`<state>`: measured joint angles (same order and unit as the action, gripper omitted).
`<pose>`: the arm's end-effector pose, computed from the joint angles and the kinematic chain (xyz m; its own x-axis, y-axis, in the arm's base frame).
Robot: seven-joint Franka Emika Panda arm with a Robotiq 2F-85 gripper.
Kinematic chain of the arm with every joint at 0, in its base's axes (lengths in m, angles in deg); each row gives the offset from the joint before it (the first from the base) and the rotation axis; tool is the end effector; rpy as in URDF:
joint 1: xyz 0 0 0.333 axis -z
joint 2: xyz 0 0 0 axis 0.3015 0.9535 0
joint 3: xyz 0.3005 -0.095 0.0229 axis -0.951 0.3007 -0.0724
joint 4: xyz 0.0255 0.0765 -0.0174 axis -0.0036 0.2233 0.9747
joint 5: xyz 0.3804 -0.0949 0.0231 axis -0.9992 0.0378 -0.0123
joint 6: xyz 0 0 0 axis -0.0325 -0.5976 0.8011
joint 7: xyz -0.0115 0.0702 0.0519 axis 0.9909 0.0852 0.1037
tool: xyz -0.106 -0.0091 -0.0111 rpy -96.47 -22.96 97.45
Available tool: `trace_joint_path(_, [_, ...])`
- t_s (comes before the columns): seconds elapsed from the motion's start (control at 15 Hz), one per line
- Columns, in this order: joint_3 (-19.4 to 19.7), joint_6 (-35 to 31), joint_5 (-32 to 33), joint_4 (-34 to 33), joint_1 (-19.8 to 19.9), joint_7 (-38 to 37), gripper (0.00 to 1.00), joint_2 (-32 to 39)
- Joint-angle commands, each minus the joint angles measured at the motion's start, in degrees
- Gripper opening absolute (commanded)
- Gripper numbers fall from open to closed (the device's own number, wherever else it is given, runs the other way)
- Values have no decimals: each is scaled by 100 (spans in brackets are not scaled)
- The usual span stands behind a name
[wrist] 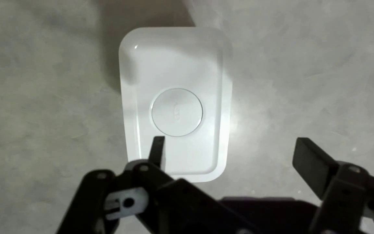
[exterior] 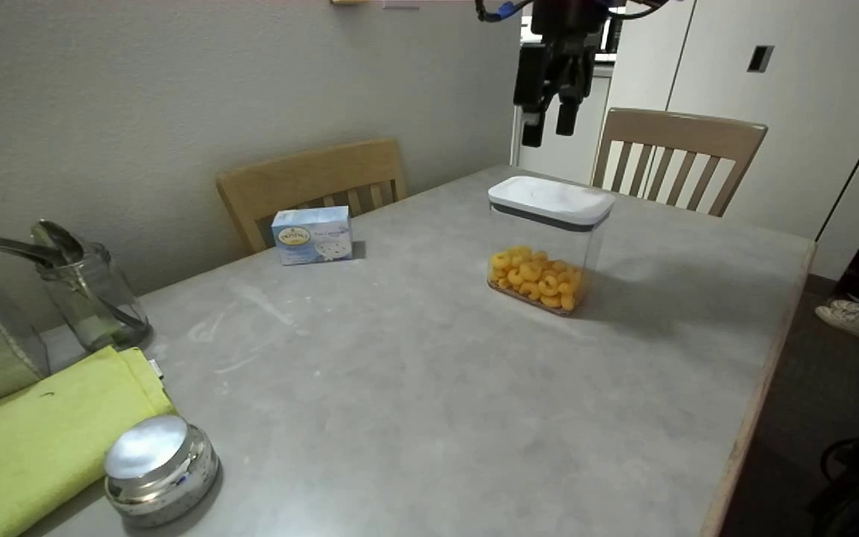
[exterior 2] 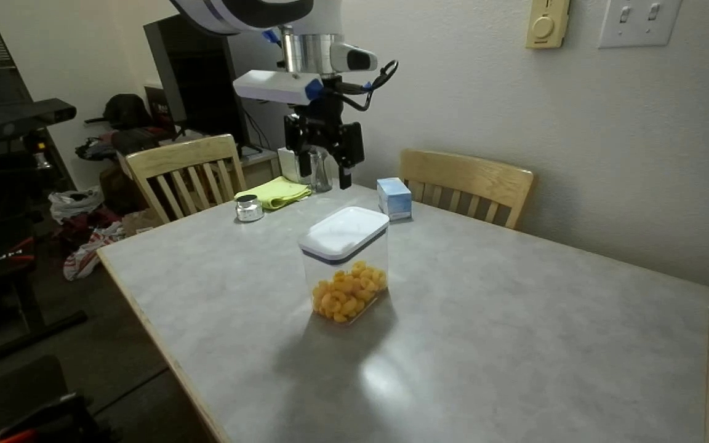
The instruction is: Put the white lid on top of the food container on the right side of the table
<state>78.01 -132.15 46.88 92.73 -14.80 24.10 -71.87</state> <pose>0.6137 -0.0299 0.3777 0.9936 0.1105 0.0222 0.1112 -0.9931 -0.0361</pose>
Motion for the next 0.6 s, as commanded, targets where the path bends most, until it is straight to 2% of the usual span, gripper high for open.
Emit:
trace_joint_path(0.0, [4, 128, 108, 62, -44, -77, 100, -126])
trace_joint_path(0.53, [-10, 21, 17, -16, -33, -23, 100, -8])
